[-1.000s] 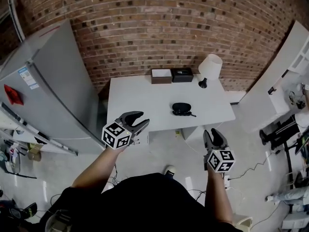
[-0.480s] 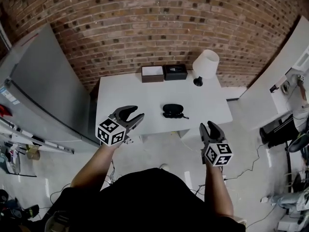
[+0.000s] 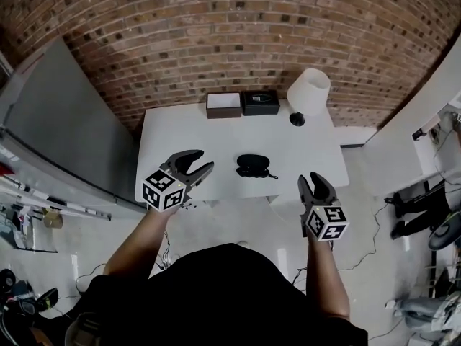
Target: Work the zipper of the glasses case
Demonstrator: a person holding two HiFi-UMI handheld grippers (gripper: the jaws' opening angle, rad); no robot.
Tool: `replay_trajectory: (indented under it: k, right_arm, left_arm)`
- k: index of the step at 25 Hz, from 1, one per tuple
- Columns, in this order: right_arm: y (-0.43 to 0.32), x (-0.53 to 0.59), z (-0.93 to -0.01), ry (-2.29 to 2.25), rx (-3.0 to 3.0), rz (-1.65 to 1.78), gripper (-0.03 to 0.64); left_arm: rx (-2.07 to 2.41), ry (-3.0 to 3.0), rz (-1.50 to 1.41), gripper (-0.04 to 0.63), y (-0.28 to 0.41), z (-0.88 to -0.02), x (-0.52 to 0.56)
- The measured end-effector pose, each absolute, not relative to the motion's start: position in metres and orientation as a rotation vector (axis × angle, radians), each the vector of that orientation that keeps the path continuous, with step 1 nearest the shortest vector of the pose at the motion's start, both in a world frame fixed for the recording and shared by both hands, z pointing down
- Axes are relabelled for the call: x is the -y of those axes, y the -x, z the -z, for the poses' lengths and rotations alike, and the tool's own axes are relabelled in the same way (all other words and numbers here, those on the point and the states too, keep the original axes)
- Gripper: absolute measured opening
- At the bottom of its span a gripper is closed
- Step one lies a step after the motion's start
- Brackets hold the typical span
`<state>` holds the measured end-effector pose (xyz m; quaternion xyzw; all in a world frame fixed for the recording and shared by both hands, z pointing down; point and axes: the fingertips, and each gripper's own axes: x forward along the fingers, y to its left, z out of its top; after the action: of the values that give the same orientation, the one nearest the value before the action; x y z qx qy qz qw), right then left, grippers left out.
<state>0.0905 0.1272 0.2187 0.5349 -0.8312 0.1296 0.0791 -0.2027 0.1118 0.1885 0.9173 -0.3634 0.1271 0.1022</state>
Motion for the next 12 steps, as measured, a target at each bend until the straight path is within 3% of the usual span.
replay_trajectory:
  k: [12]
  right_arm:
    - [-0.120,-0.068,-0.245,-1.521,2.512,-0.436,0.155]
  left_arm:
    - [1.113,-2.657,-0.405,0.199,0.169,-0.208,-0.069]
